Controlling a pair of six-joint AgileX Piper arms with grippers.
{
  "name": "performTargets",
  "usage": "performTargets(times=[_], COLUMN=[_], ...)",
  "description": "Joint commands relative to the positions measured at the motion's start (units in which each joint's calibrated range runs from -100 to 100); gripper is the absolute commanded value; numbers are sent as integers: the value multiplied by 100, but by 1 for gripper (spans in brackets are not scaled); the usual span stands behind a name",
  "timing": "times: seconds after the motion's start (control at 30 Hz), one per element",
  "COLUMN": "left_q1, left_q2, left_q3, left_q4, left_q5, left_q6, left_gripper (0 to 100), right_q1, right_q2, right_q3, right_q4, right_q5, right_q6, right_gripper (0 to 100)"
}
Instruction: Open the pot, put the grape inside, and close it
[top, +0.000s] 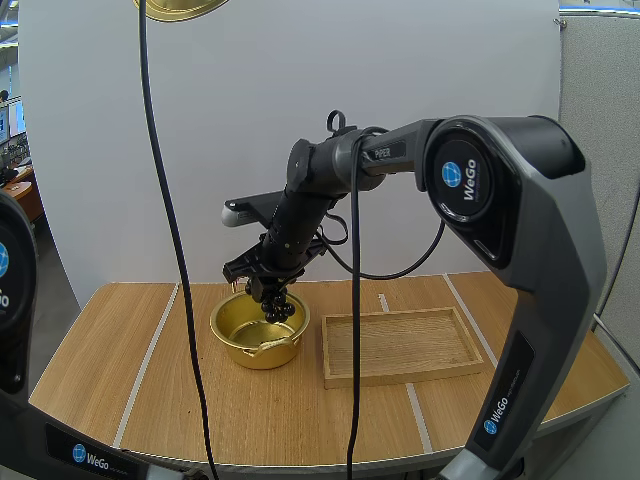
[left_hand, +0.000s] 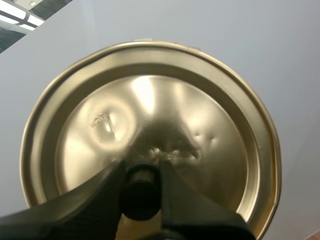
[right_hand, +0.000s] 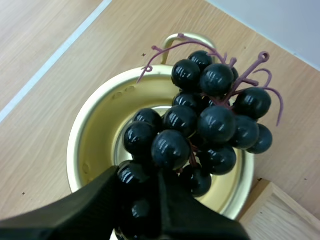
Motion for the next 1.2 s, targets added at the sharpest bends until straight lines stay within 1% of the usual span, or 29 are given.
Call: performTargets(times=[0.0,0.17,0.27,0.5,0.6,1.03,1.17], left_q1=[-4,-4,-4,-4,-4,-4,-4], left_q2=[-58,-58,-58,-58,-58,-58,-58], left_q3=[-40,-40,-40,-40,-40,-40,-40], left_q4=[92,92,92,92,92,92,92], left_q5=[-158,-158,-158,-158,-158,-158,-158], left_q6=[-43,-43,-43,-43,-43,-43,-43], left_gripper=[0,0,0,0,0,0,0], right_q1=[115,269,269,269,269,269,269], right_q2=[48,221,315,406,482,1003,1145], right_q3=[-56,-69,-71,-101,-101,-101,-89], right_q4=[12,-13,-13,-357,-545,-571,-571], right_q5=[-192,-364,-471,-491,-491,-491,-272], right_q6=[-42,-42,-42,-4,138,186,186], right_gripper=[0,0,0,0,0,0,0])
